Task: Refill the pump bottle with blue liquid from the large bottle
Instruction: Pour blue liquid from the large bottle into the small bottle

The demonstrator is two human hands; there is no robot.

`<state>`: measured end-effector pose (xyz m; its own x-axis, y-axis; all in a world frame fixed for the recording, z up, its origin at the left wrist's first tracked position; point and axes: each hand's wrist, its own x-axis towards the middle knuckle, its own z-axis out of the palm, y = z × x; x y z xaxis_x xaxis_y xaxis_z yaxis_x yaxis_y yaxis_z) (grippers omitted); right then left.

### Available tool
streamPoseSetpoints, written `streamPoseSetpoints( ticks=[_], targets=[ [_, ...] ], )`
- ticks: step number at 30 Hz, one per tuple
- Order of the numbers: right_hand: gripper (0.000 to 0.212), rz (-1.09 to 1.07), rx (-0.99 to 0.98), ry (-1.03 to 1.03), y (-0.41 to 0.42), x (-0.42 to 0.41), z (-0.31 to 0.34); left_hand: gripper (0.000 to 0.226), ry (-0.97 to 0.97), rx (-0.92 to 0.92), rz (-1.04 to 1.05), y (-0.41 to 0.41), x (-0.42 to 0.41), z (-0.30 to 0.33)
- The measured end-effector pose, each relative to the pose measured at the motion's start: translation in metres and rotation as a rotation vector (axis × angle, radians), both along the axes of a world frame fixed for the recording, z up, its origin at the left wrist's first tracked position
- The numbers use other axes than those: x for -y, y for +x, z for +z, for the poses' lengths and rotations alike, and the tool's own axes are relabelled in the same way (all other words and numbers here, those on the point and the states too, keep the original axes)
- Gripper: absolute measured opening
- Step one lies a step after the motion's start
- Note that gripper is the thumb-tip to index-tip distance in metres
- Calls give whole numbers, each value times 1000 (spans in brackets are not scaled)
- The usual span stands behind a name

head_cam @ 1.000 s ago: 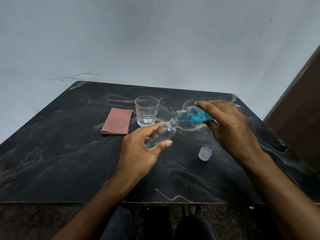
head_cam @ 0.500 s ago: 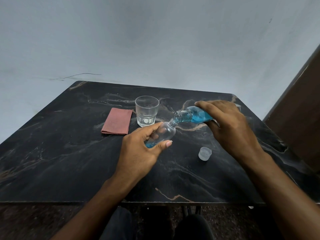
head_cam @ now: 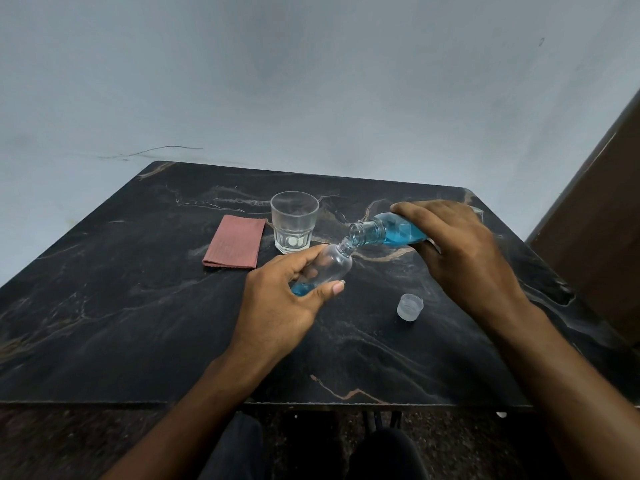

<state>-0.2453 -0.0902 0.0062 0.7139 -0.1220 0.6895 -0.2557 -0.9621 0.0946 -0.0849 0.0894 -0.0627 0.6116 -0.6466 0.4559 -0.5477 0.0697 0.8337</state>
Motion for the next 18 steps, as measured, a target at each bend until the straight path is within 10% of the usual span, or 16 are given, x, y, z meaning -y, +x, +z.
streamPoseSetpoints(
  ticks=[18],
  targets=[
    [47, 5, -18, 8, -1, 2, -1, 61, -2, 3, 6, -1, -1, 0]
  ],
)
